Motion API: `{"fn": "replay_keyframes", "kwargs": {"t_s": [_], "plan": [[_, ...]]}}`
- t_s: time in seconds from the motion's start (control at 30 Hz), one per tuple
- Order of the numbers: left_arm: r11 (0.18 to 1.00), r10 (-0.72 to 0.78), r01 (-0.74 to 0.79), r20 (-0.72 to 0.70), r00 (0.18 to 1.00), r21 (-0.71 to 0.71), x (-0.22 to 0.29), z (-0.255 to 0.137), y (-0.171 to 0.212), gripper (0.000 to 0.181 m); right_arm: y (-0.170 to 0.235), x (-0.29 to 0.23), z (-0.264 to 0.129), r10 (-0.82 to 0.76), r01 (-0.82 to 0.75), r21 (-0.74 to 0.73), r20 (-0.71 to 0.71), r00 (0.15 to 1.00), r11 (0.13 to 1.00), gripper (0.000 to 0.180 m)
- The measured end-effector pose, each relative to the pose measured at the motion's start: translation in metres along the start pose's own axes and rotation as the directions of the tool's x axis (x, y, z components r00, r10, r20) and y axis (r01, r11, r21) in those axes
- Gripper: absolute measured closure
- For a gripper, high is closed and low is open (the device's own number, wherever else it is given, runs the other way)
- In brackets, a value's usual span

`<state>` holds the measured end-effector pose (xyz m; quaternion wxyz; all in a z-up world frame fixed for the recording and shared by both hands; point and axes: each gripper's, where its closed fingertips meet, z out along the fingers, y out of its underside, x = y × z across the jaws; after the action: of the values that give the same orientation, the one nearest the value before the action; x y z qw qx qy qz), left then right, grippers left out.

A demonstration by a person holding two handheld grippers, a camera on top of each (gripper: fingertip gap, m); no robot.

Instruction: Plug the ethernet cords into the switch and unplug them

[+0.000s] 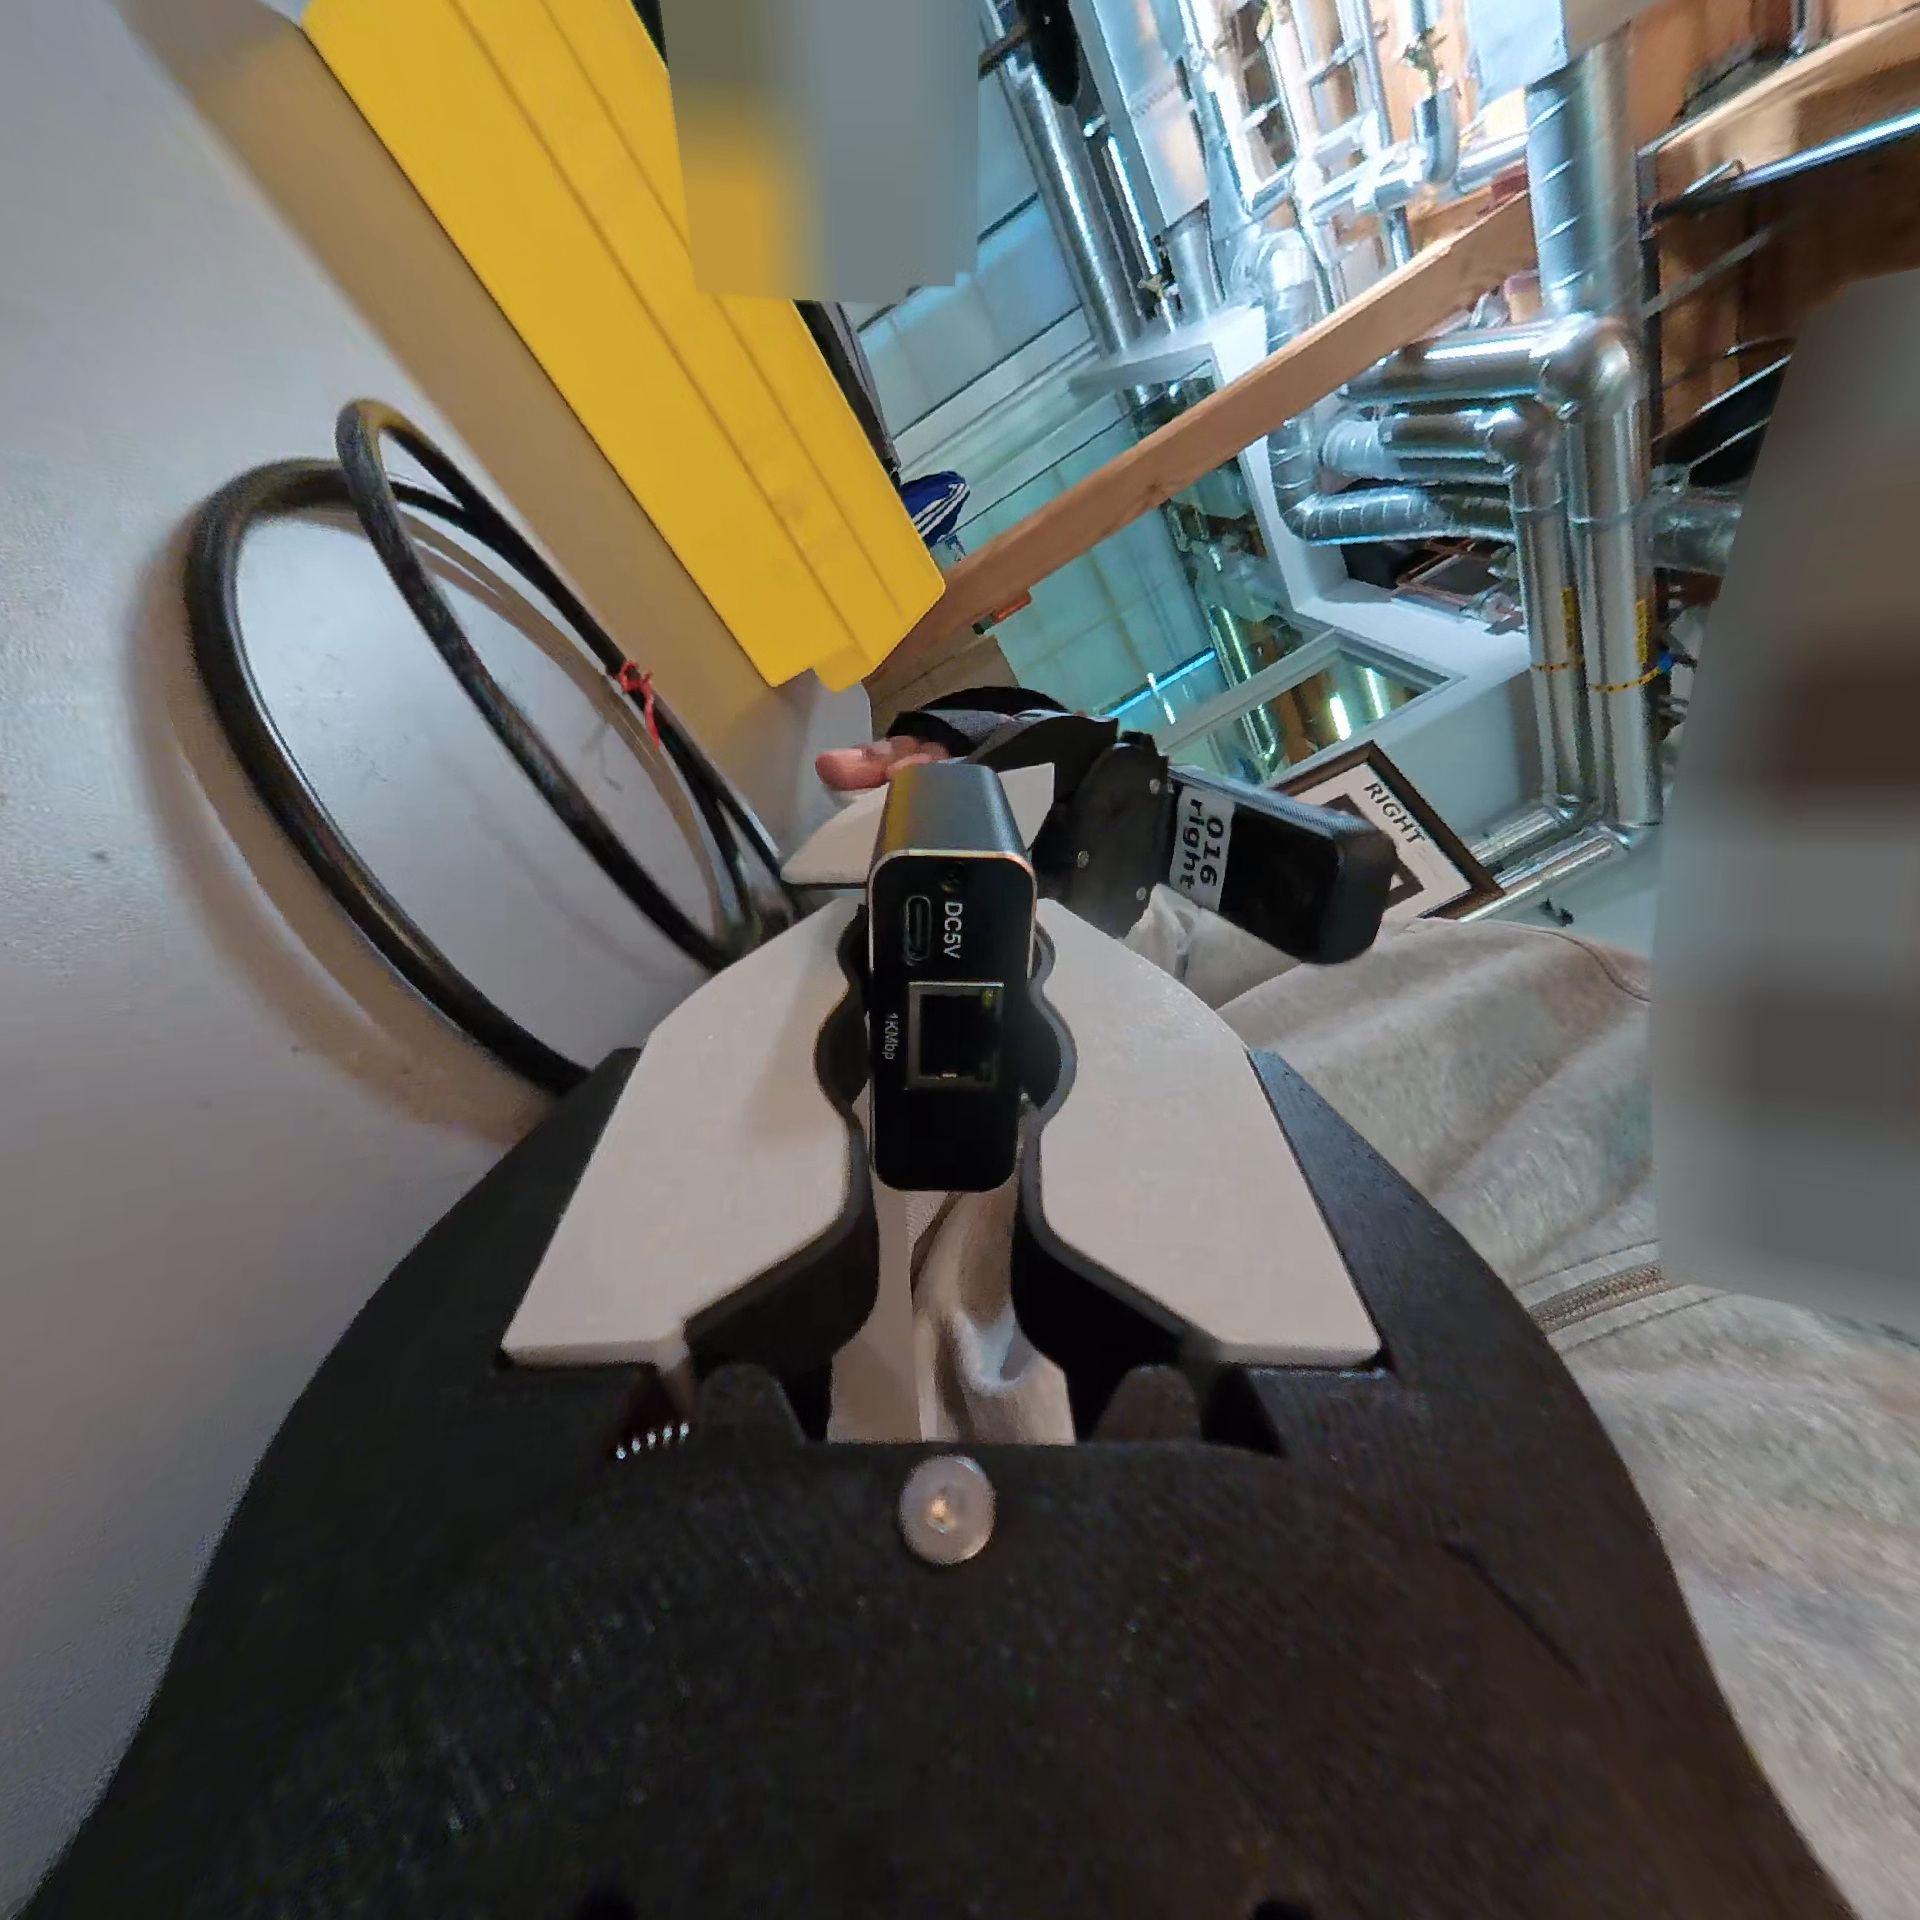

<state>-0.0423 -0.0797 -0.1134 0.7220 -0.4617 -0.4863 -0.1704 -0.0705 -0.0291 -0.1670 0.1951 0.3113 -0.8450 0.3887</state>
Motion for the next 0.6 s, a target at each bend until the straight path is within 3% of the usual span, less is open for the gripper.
{"fn": "replay_keyframes", "kwargs": {"t_s": [0.27,0.6], "plan": [[1.0,-0.02,0.02,-0.029,0.999,0.0,0.002,-0.001,-0.001,0.157,-0.026,0.008,-0.011,0.371,-0.419,0.209,0.233,0.899,0.884,0.149],[0.999,-0.037,0.037,-0.058,0.998,0.002,0.004,-0.003,-0.002,0.157,-0.023,-0.016,0.018,0.374,-0.406,0.06,0.286,0.882,0.912,0.154]]}}
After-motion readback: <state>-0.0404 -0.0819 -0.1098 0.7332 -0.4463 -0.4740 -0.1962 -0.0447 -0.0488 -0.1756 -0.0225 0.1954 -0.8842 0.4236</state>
